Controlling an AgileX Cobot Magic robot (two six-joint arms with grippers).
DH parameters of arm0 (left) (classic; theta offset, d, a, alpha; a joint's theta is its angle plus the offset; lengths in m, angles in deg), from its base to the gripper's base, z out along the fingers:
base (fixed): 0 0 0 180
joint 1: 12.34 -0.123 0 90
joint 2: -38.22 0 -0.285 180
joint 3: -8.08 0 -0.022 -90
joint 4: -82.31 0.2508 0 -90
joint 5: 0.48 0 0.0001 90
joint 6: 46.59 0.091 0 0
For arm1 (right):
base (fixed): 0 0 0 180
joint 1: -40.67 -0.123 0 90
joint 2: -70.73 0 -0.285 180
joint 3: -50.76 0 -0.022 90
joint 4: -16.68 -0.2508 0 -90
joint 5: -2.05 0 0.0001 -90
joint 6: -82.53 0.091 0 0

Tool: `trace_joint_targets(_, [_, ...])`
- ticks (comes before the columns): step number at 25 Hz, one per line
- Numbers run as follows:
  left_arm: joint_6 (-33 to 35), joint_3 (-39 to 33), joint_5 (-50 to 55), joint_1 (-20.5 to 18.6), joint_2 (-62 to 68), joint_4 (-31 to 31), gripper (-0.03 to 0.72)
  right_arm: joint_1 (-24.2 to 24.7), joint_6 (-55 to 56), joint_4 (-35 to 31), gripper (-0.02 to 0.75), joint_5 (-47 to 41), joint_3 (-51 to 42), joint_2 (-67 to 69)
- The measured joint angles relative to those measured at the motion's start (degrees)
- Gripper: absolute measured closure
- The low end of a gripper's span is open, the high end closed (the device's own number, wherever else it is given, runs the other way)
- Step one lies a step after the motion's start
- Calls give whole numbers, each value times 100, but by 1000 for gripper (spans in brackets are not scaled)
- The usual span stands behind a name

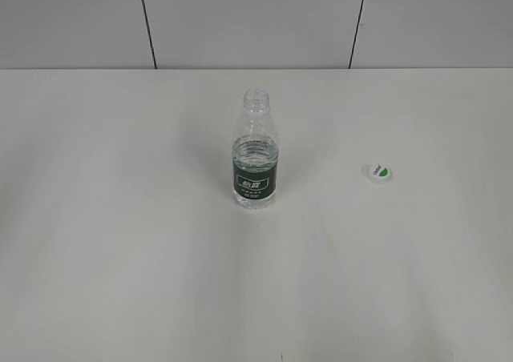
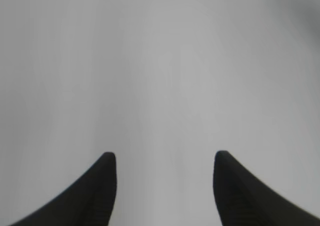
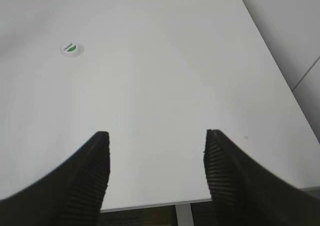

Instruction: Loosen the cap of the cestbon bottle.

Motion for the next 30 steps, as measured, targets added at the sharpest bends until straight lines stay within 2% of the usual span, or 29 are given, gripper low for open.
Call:
trace_joint_targets(8, [0, -820, 436, 0, -2153, 0, 299, 0, 0, 0, 279, 0, 0, 0])
trace_joint_targets(19, [0, -898, 1506, 0, -4316, 5, 299, 0, 0, 5, 279, 0, 0, 0])
trace_joint_targets(26, [0, -978, 1529, 0, -5291, 0, 299, 0, 0, 5, 279, 0, 0, 0])
trace_joint_targets(30, [0, -1316, 1410, 0, -5703, -103, 300, 0, 0, 5, 279, 0, 0, 0])
